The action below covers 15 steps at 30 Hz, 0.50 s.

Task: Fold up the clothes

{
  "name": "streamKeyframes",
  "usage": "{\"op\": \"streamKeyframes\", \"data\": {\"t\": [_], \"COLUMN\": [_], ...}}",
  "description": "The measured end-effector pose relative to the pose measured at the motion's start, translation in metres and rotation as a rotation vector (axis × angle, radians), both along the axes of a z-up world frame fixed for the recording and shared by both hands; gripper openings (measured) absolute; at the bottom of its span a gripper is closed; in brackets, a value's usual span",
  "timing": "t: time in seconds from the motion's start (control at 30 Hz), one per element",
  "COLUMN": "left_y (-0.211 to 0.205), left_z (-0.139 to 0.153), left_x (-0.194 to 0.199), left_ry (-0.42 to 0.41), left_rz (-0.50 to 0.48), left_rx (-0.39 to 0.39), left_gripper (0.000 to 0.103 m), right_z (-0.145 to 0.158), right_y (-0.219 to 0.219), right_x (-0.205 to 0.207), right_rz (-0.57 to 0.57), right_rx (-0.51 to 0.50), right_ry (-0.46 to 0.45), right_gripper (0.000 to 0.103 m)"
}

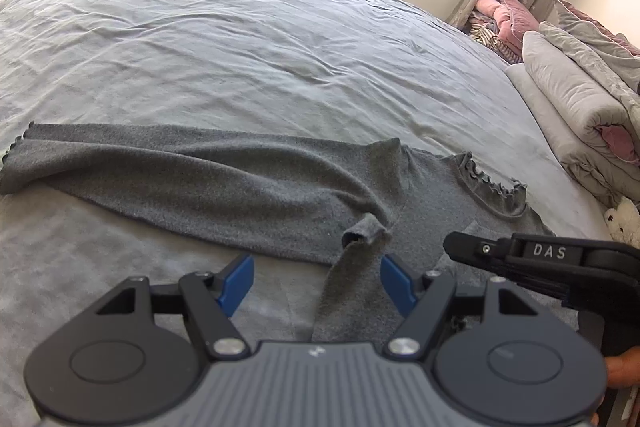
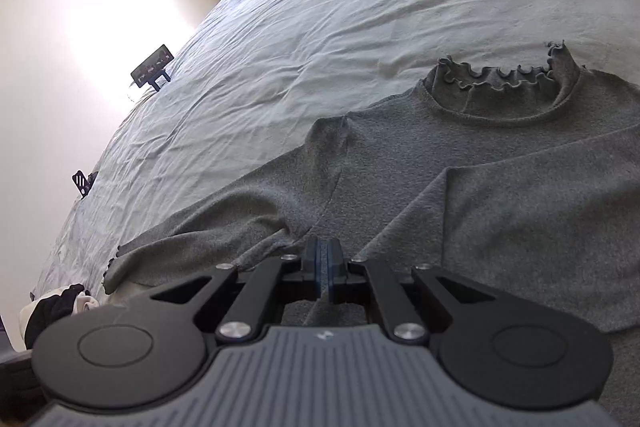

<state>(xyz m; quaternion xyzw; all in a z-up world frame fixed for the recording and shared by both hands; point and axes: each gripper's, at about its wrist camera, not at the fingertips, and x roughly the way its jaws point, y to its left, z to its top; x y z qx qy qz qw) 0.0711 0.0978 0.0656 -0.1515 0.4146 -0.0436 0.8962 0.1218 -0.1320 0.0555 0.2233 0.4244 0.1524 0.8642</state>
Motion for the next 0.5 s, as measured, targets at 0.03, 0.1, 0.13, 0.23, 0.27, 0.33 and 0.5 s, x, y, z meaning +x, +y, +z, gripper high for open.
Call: {"op": "streamKeyframes", "data": {"t": [0.03,0.1,0.13,0.23,0.27,0.33,0.5], "left_y": [0.001,0.003,0.004,-0.001,-0.005,-0.012,-0.013], "left_z": [0.0,0.001,0.001,0.001,0.0,-0.001,-0.007], "left_x": [0.0,0.0,0.0,0.0,0.0,-0.001,-0.002], "left_ry": [0.001,0.002,0.003,0.009,0.009,0.01,0.034], "left_rz": [0.004,0.009,0.012,-0.005,-0.015,-0.035,-0.032], "left_rx": [-0.002,-0.009,-0.012,-0.011,-0.004,0.015,0.033], "left_gripper": [0.071,0.071,0.071,0.071,0.071,0.071,0.071], "right_z": [0.0,0.003,0.003,-0.003,-0.007,-0.015,-0.011], "right_y": [0.0,-0.004,-0.007,-0.027,-0.031,-0.035,-0.014], "right_x": [0.0,-0.005,-0.01,-0.034,-0.04,-0.047,-0.041], "right_rz": [-0.013,-0.04,-0.055,-0.1,-0.099,-0.083,-0.054], "right_rx": [-0.012,-0.091,-0.125,-0.2,-0.198,-0.164,-0.222], "right_ry": [0.007,0.013,0.016,0.023,0.032,0.045,0.018], "right_gripper": [0.006,0.021,0.039,0.052,0.052,0.049,0.007]}}
